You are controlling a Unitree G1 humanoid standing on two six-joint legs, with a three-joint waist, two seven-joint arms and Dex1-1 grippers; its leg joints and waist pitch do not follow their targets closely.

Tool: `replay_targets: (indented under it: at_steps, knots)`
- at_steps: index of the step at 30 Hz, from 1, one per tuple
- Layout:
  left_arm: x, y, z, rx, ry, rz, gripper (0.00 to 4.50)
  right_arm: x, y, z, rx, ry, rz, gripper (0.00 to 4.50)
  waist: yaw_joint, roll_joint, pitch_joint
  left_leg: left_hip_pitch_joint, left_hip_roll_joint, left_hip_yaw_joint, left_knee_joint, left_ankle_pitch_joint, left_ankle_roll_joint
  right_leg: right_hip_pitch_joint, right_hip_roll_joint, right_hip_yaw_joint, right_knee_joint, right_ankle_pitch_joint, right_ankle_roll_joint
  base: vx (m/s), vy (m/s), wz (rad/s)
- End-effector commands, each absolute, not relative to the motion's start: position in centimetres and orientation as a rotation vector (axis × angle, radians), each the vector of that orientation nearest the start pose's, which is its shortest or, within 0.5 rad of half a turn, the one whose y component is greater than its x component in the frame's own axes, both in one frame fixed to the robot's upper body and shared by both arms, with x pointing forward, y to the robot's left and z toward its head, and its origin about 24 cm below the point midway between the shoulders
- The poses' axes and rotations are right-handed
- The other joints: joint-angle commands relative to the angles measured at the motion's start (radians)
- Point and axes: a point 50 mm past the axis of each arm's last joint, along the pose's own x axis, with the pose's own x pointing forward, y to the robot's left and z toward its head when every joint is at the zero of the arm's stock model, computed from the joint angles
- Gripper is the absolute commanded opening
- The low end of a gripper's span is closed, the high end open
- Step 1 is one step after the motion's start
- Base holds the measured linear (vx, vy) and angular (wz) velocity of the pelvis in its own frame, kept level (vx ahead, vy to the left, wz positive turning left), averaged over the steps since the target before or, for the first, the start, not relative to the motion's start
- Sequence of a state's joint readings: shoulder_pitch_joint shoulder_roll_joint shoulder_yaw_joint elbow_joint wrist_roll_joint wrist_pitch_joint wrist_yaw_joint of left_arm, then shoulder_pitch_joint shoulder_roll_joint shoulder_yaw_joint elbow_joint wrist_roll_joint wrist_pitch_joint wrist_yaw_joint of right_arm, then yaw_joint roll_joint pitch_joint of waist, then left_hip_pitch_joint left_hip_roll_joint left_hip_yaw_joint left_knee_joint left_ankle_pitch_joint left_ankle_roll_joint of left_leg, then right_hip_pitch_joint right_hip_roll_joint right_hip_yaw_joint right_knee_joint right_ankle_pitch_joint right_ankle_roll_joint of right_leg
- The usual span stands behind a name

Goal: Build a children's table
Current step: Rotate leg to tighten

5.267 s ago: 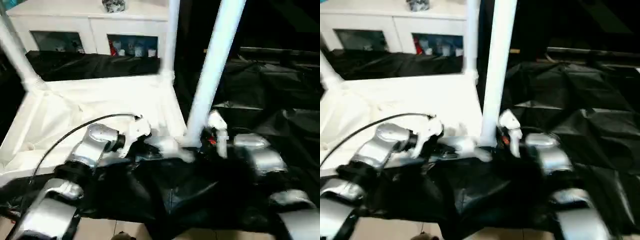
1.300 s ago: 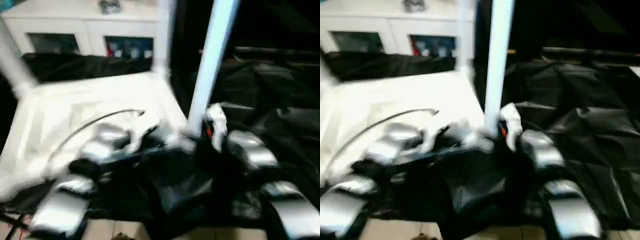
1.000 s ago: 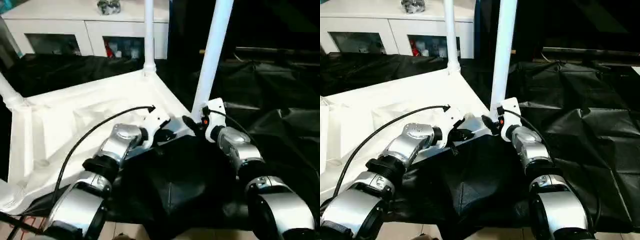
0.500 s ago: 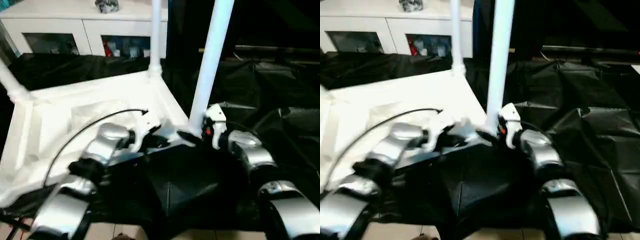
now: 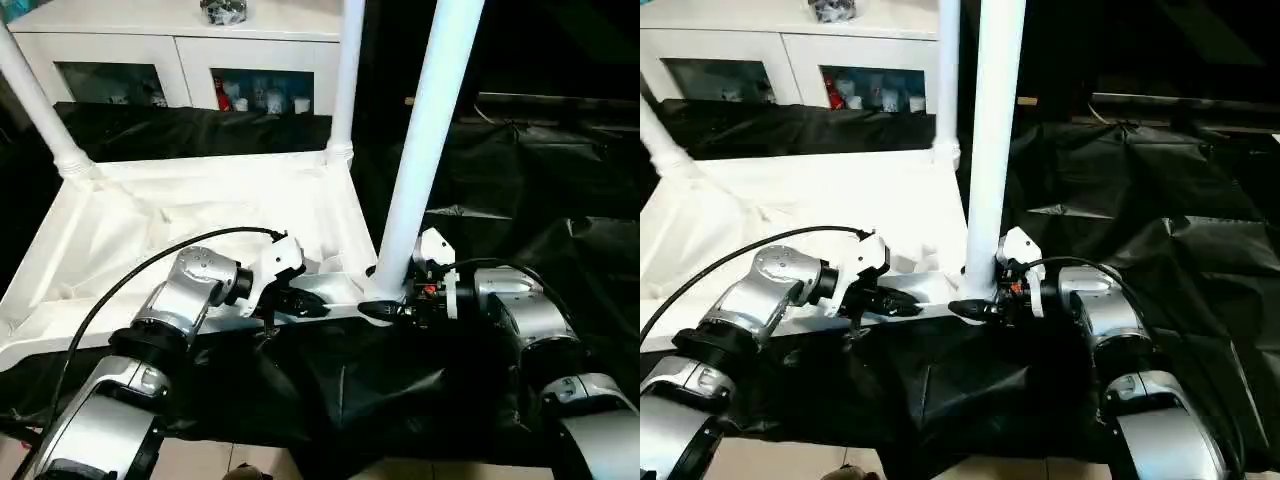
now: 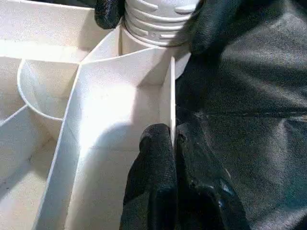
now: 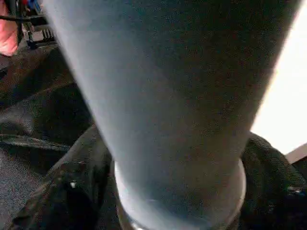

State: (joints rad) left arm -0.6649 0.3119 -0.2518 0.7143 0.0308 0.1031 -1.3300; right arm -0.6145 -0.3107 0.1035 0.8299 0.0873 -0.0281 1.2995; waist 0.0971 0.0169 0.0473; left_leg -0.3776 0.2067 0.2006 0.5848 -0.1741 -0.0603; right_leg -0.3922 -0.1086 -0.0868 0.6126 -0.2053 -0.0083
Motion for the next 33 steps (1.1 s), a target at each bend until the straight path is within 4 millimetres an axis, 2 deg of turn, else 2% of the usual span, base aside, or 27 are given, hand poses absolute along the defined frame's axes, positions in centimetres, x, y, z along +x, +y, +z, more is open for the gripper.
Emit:
replay_targets:
  at_steps: [1,6,7,9,11,12,14,16,17,21,22,24,29,33]
  knots:
    - [32.0,10.5,6.4,0.302,0.403,-1.515,0.00,30.9,-13.7,3.0,-0.082,0.401,1.387,3.20,-0.001,-0.005,-0.066,0.017,0.034,-0.012,-0.064,-0.171,0.083,0.047,-0.046,0.044,-0.058,-0.045,-0.288,0.000,0.000,0.00]
    - [32.3,10.0,6.5,0.266,0.383,-1.481,0.00,31.1,-13.0,2.7,-0.015,0.388,1.332,2.84,0.003,-0.004,-0.066,0.018,0.035,-0.012,-0.064,-0.170,0.081,0.046,-0.048,0.044,-0.058,-0.054,-0.286,0.000,0.000,0.00]
    - [32.6,9.6,6.5,0.249,0.369,-1.443,0.00,31.4,-12.6,2.5,0.021,0.385,1.264,2.81,0.002,-0.005,-0.065,0.017,0.035,-0.012,-0.065,-0.177,0.077,0.045,-0.047,0.044,-0.059,-0.062,-0.284,0.000,0.000,0.00]
    - [33.0,9.0,6.6,0.239,0.360,-1.395,0.00,31.8,-12.1,2.0,0.030,0.396,1.175,2.79,0.000,-0.004,-0.063,0.018,0.035,-0.012,-0.067,-0.192,0.059,0.043,-0.048,0.045,-0.062,-0.094,-0.278,0.000,0.000,0.00]
    - [33.4,8.6,6.5,0.241,0.359,-1.335,0.00,32.1,-11.7,1.4,0.014,0.423,1.096,2.78,-0.008,-0.005,-0.057,0.022,0.032,-0.015,-0.074,-0.248,0.025,0.041,-0.050,0.046,-0.075,-0.204,-0.252,0.000,0.000,0.00]
    - [33.6,8.4,6.5,0.245,0.361,-1.306,0.00,32.3,-11.6,1.1,0.003,0.436,1.031,2.77,-0.010,-0.008,-0.055,0.023,0.031,-0.015,-0.075,-0.260,0.019,0.042,-0.050,0.046,-0.078,-0.231,-0.243,0.000,0.000,0.00]
    - [34.4,7.7,6.5,0.249,0.362,-1.189,0.00,33.1,-11.4,0.5,0.000,0.456,0.848,2.77,-0.017,-0.006,-0.051,0.026,0.030,-0.018,-0.079,-0.295,-0.002,0.037,-0.053,0.048,-0.089,-0.316,-0.212,0.000,0.000,0.00]
    - [35.1,7.0,6.5,0.242,0.354,-1.071,0.00,33.7,-11.2,0.0,0.032,0.487,0.665,2.77,-0.022,-0.003,-0.053,0.034,0.030,-0.021,-0.080,-0.305,-0.027,0.033,-0.053,0.049,-0.092,-0.348,-0.199,0.000,0.000,0.00]
    - [35.3,6.6,6.6,0.236,0.349,-1.032,0.00,33.9,-10.9,-0.2,0.043,0.502,0.607,2.77,-0.023,-0.005,-0.053,0.034,0.028,-0.021,-0.081,-0.300,-0.026,0.033,-0.051,0.049,-0.093,-0.337,-0.196,0.000,0.000,0.00]
    - [35.2,5.5,6.5,0.225,0.335,-1.015,0.00,33.6,-8.7,-0.1,0.036,0.473,0.684,2.77,-0.019,-0.007,-0.057,0.025,0.025,-0.016,-0.076,-0.261,0.015,0.038,-0.047,0.049,-0.089,-0.239,-0.201,0.000,0.000,0.00]
    - [35.2,5.5,6.5,0.225,0.335,-1.015,0.00,33.6,-8.7,-0.1,0.036,0.473,0.684,3.32,-0.019,-0.007,-0.058,0.023,0.025,-0.016,-0.076,-0.255,0.022,0.040,-0.048,0.049,-0.087,-0.230,-0.203,0.000,0.000,0.00]
    - [34.8,5.4,6.5,0.221,0.329,-1.063,0.00,33.6,-8.2,0.4,0.093,0.448,0.738,3.46,-0.016,-0.006,-0.060,0.021,0.025,-0.015,-0.075,-0.234,0.039,0.042,-0.047,0.048,-0.085,-0.204,-0.210,0.000,0.000,0.00]
    - [33.8,5.6,6.2,0.231,0.322,-1.198,0.00,34.0,-9.1,1.4,0.046,0.382,0.798,3.96,-0.016,-0.005,-0.060,0.018,0.028,-0.017,-0.076,-0.234,0.043,0.045,-0.050,0.047,-0.083,-0.206,-0.216,0.000,0.000,0.00]
    - [32.7,6.3,6.1,0.236,0.331,-1.324,0.00,33.9,-10.5,2.2,-0.012,0.322,0.901,3.96,-0.017,-0.004,-0.062,0.018,0.030,-0.014,-0.073,-0.204,0.062,0.045,-0.047,0.045,-0.077,-0.144,-0.239,0.000,0.000,0.00]
